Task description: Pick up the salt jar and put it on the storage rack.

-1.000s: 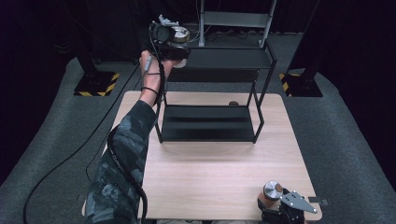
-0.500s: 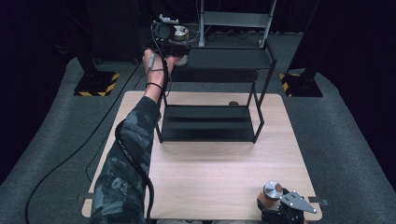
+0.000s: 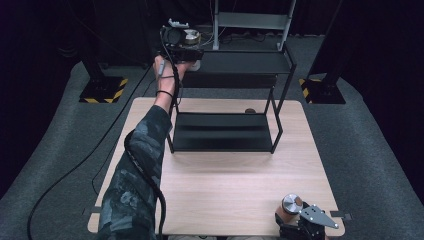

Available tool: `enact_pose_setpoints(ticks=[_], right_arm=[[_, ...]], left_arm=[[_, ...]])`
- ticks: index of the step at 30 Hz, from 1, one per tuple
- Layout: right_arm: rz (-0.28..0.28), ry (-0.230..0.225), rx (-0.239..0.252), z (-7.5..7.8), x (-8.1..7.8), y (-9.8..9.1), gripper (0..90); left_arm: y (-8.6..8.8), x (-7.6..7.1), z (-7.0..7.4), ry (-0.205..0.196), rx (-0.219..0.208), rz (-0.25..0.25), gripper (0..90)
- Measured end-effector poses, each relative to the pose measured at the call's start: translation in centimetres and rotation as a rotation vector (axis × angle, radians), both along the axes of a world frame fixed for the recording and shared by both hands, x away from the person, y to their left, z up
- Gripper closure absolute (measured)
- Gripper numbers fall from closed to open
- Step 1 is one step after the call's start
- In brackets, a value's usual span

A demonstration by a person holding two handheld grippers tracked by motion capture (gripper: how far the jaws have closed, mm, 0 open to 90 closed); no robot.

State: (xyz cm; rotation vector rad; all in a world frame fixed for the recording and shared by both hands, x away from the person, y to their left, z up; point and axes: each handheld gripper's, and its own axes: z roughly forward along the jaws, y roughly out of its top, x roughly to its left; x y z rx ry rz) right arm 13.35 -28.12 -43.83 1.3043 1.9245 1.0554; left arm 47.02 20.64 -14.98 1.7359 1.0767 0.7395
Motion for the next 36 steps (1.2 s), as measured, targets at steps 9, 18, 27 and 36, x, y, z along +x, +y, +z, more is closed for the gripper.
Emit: enact_pose_setpoints(ticks=[9,18,27,36], right_arm=[[0.001,-0.002,-0.003,0.0,0.0,0.1,0.0],[0.0,0.0,-0.01,0.1,0.0,0.2,0.0],[0.001,-0.001,-0.023,0.2,0.0,0.5,0.0],[0.0,0.0,-0.027,0.2,0.0,0.6,0.0]], left_arm=[[0.1,0.2,0.5,0.035,0.019,-0.002,18.4],[1.2,-0.2,1.6,0.104,0.083,-0.083,0.0],[0.8,-3.6,2.1,0.084,0.212,-0.185,0.0],[0.1,-8.9,-2.3,0.068,0.348,-0.257,0.0]])
